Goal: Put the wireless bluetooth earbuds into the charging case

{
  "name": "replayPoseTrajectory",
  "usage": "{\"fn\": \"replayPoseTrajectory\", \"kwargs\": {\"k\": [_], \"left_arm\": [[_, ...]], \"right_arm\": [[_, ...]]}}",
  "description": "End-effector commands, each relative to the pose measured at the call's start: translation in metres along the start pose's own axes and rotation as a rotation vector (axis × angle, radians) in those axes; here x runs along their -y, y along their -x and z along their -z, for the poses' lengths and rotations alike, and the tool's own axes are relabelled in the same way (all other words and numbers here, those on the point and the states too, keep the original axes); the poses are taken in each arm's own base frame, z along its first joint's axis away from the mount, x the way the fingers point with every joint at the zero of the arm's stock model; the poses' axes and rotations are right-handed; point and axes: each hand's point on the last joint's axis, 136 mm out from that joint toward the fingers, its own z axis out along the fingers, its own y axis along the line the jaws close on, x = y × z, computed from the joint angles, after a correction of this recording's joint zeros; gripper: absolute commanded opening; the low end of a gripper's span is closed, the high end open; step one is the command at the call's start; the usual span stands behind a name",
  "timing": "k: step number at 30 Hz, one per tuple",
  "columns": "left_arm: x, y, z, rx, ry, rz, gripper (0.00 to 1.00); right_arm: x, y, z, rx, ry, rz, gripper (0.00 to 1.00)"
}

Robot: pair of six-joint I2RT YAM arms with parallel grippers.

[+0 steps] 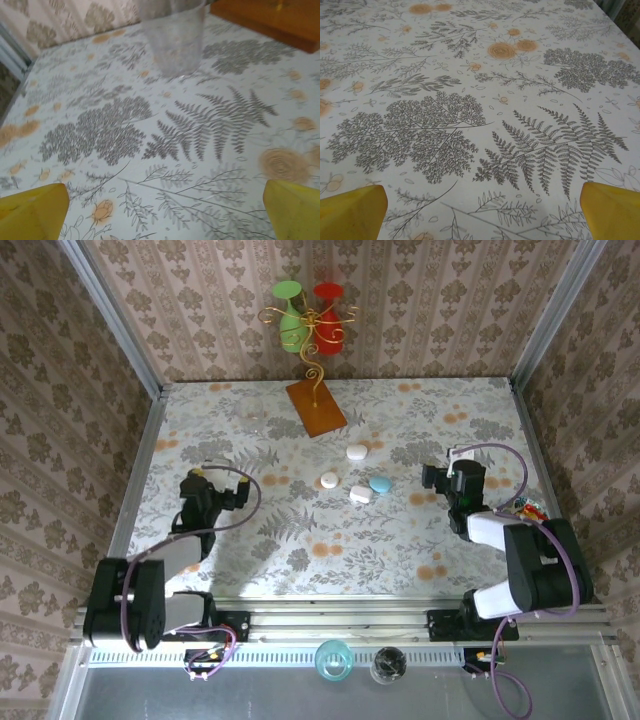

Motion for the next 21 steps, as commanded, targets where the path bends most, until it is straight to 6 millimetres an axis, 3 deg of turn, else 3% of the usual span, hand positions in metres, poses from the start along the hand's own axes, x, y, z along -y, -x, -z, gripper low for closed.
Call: {"fn": "replayPoseTrajectory", "kwargs": {"k": [1,4,10,21], "left_arm": [[-0.007,0.024,-0.009,0.072,-0.004,0.047,1.00],[-0.017,0.026,-0.018,0.108,0.039,0.020,1.00],[-0.033,0.006,-0.041,0.043,0.043,0.101,1.00],[-0.037,0.002,-0.040,0.052,0.069,0.114,1.00]], "right_arm": [[-0.005,0.016,-0.003,0.117,0.047,-0.039,1.00],[-0.008,0.015,-0.006,0.106,0.066,-0.028,1.00],[-0.009,0.015,-0.007,0.109,0.071,-0.024,1.00],[-0.009,0.015,-0.007,0.107,0.071,-0.025,1.00]]}}
